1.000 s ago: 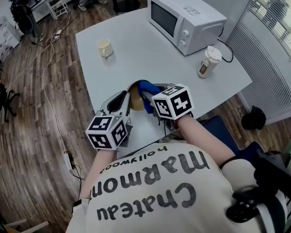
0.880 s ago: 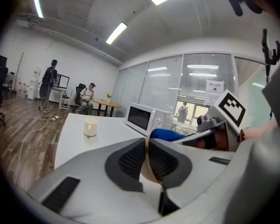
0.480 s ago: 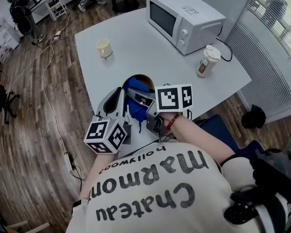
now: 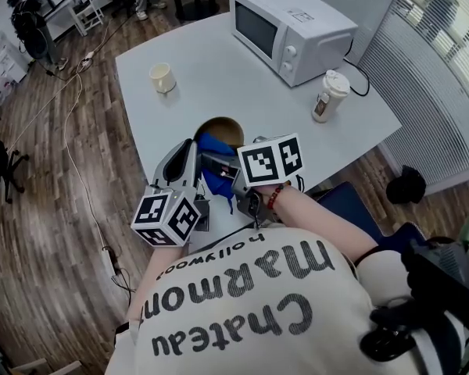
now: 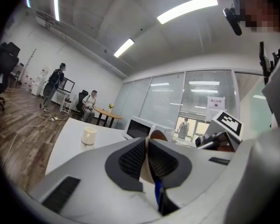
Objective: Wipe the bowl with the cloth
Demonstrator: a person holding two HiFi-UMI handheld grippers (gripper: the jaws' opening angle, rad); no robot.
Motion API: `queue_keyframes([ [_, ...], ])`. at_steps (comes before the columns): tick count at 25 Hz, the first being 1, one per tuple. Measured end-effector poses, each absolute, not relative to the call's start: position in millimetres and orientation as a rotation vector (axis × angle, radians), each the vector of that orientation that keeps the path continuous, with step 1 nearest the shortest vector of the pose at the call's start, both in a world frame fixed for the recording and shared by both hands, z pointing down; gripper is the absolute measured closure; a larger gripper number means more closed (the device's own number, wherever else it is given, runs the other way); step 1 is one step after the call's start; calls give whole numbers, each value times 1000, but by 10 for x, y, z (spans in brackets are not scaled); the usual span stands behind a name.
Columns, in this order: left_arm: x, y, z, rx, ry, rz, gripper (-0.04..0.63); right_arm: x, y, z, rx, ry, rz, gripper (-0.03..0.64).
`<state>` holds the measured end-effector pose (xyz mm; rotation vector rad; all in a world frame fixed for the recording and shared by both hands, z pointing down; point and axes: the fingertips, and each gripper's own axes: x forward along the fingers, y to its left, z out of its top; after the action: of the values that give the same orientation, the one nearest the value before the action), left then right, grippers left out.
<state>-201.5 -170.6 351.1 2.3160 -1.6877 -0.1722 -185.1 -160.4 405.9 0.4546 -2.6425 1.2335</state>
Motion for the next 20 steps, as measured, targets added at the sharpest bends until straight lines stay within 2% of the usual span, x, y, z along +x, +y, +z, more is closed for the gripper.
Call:
queue_keyframes([
  [13, -1973, -1691, 3530, 2276, -1632, -219, 574, -1478, -1787, 4159, 613, -2615, 720, 569],
  [20, -1932, -1680, 3578, 2279, -1594, -188, 574, -1285, -1913, 4202, 680, -2578, 619, 569],
])
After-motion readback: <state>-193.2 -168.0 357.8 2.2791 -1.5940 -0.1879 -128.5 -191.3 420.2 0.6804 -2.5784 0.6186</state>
